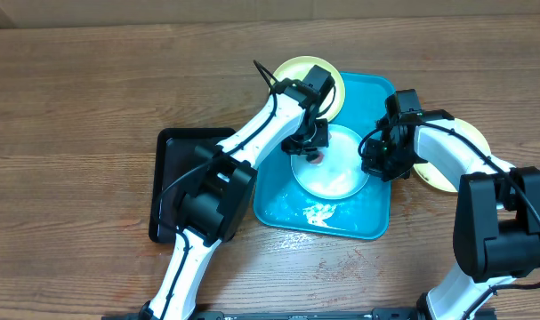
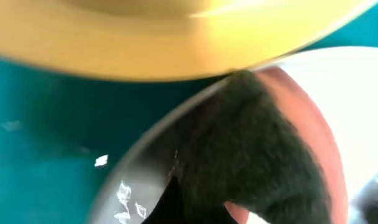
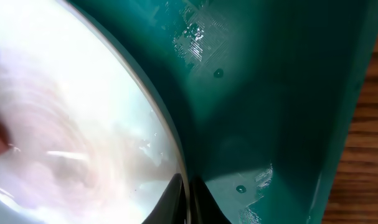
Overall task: Clean dirty plates on tray and stack at the side
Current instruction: 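Scrub the white plate with the sponge while the right gripper holds it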
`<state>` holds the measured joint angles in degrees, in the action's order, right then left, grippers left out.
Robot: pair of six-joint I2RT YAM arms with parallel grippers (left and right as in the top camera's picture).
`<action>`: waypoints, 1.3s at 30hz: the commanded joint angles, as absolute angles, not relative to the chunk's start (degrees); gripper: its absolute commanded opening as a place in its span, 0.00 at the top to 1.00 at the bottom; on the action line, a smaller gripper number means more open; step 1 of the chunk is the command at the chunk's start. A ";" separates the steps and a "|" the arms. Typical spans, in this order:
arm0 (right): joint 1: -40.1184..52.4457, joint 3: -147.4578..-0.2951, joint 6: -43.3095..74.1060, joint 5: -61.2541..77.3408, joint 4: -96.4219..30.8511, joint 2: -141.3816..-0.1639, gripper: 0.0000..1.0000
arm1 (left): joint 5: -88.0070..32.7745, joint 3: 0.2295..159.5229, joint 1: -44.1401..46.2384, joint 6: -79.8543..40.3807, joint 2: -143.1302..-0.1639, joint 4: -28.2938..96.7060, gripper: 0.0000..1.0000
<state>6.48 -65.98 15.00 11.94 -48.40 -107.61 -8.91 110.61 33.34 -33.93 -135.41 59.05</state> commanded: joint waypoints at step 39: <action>6.26 -64.01 14.92 7.55 -49.54 -108.79 0.96 | -7.86 122.30 32.84 -21.19 -138.74 67.81 0.61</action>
<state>6.42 -65.93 15.05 12.01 -48.66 -107.61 -12.93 121.84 32.27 -22.37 -138.43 68.03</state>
